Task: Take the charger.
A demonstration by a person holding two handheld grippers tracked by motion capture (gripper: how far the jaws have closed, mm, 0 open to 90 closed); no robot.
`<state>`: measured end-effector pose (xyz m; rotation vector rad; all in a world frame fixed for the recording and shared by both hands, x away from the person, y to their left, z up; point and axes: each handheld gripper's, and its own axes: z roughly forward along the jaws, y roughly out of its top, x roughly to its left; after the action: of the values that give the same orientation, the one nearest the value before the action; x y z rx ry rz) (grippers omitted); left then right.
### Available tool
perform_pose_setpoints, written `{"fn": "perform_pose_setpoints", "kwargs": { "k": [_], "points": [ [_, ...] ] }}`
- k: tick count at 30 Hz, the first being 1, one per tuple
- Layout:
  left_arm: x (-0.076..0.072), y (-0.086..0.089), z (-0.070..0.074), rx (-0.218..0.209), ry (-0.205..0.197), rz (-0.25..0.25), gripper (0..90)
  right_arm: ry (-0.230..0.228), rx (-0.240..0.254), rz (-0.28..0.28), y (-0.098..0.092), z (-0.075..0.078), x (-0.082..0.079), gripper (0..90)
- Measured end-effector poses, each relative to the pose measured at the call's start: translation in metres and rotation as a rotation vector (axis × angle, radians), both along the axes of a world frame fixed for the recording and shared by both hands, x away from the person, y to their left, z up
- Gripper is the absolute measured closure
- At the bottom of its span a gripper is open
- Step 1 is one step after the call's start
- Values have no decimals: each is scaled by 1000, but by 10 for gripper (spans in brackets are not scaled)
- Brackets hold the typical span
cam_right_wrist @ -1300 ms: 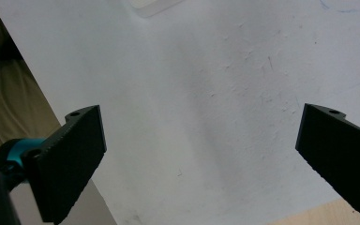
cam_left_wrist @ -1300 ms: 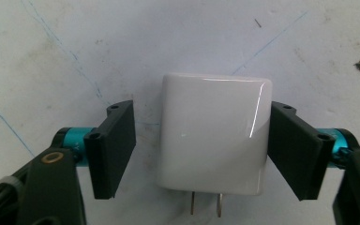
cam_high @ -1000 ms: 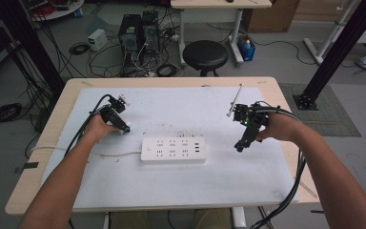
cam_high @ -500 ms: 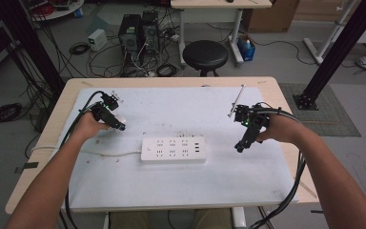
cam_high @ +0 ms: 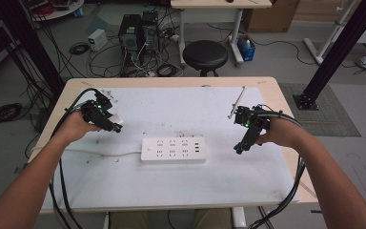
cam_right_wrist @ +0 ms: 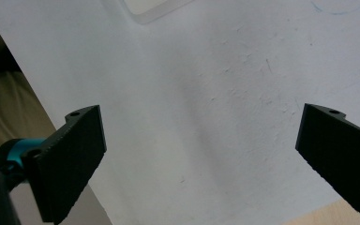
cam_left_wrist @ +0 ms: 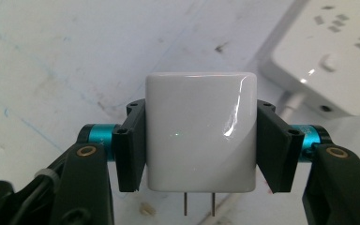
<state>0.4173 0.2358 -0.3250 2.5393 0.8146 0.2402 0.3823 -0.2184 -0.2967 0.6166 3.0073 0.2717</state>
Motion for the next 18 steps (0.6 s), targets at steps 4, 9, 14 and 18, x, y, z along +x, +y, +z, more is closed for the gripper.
{"fn": "perform_pose_setpoints", "kwargs": {
  "k": [4,9,14,18],
  "points": [
    [-14,-8,16,-42,-28,-63,424,-5,8,-4,-1,1,-3,12],
    [-29,-18,33,-58,-64,-130,425,-17,19,-7,-2,3,-9,12],
    [-39,-22,41,-71,-83,-164,425,-25,28,-8,-4,4,-12,12],
    [-57,-28,48,-80,-93,-197,424,-28,40,-7,-2,5,-15,12]
  ]
}}
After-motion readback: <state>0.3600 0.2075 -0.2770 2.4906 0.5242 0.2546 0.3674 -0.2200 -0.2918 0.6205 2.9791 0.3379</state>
